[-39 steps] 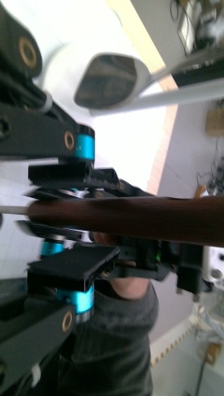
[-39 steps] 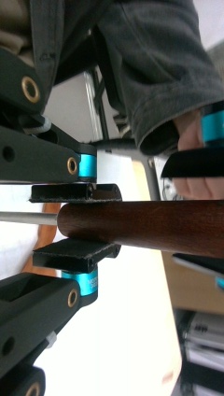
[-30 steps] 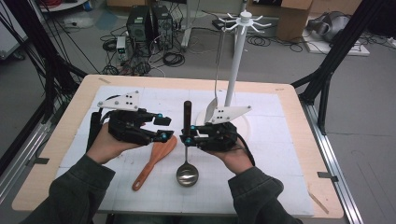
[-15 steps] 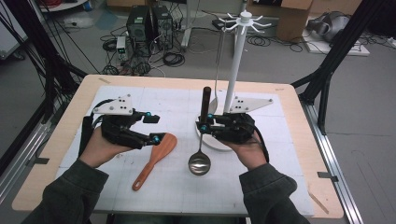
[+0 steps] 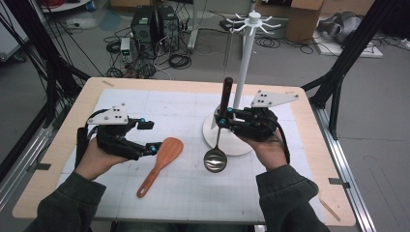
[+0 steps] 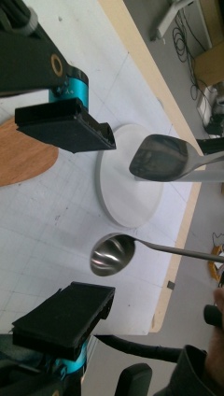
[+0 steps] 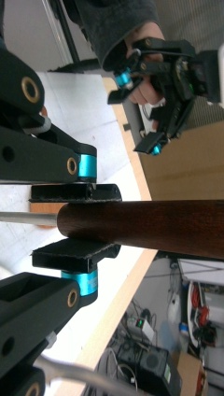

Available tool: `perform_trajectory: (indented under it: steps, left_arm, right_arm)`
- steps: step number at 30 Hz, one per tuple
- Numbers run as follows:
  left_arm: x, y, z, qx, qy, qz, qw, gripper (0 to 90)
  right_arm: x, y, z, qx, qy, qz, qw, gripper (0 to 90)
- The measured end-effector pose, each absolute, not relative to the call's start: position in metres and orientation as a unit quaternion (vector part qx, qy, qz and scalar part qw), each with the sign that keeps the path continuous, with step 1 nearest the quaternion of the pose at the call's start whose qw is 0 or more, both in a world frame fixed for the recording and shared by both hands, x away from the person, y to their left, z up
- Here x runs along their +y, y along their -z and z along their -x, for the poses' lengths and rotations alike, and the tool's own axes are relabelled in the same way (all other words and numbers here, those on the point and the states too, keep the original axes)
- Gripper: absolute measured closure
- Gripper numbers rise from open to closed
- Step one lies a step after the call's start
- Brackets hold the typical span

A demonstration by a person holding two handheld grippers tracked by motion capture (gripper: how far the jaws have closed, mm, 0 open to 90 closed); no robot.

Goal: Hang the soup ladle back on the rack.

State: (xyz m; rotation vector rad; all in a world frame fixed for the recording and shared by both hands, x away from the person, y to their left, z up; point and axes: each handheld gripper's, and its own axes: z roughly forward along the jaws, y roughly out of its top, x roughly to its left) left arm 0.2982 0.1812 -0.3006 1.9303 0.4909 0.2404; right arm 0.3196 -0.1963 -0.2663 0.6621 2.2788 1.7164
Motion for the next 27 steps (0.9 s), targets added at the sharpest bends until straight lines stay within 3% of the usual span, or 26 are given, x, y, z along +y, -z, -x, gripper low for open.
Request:
perform_trajectory:
  steps: [27]
  left_arm:
    - [0.203, 0.331, -0.284, 0.242, -0.119, -0.805, 0.529, 9.9]
  right_arm:
    - [-0.219, 0.229, -0.334, 0.769, -0.571, -0.251, 0.142, 73.5]
